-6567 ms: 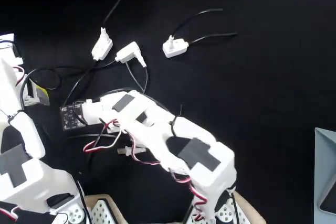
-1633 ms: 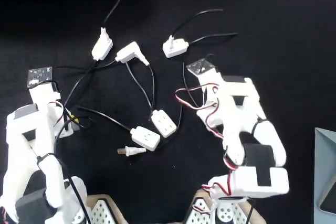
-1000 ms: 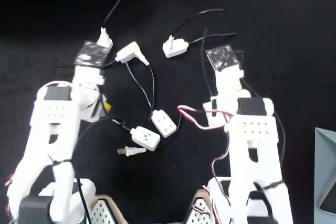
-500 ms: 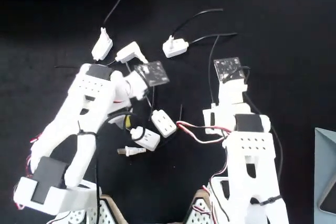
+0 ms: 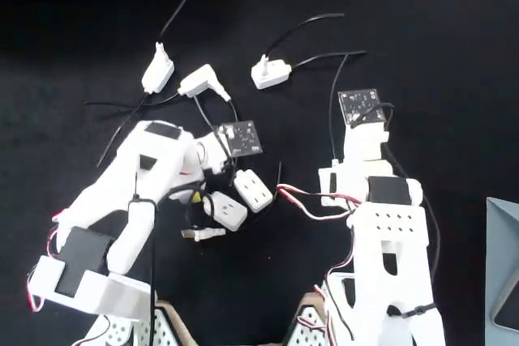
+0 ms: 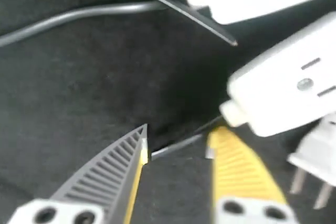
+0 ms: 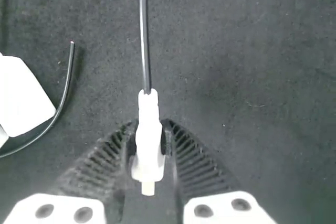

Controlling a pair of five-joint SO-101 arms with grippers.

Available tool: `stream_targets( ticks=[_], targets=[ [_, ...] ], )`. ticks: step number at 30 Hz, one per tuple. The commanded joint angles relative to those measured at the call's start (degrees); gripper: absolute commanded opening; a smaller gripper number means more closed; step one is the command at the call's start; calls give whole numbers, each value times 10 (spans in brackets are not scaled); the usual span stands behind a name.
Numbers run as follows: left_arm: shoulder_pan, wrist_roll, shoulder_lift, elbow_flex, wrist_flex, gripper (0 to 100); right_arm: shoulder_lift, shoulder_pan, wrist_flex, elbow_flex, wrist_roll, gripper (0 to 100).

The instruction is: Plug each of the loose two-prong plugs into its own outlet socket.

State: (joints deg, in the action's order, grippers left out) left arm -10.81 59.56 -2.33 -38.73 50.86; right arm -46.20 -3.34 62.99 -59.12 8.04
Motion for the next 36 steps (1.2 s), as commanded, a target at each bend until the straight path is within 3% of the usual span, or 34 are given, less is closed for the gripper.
stream_targets(
  ticks=[1,4,8,13,18,21,24,30,36],
  targets=[
    [11,4,-5,-17,-26,35,-10,-10,-7,3,-5,12],
    [23,2,-6,-26,-4,28,-10,-10,-7,3,-5,12],
    [54,1,-23,2,84,27,-10,-9,-5,3,-5,12],
    [116,-21,-135,33,200,27,-11,-8,-5,3,-5,12],
    [163,-47,-224,16,266,27,-11,-6,-4,3,-5,12],
    [176,-58,-226,-24,268,28,-10,-6,-4,3,-5,12],
    [204,-110,-232,-52,218,34,-10,-5,-4,3,-5,12],
    [225,-169,-241,-51,167,280,-10,-5,-4,3,-5,12],
    [197,-202,-323,-58,135,302,-10,-5,-4,3,-5,12]
  ],
)
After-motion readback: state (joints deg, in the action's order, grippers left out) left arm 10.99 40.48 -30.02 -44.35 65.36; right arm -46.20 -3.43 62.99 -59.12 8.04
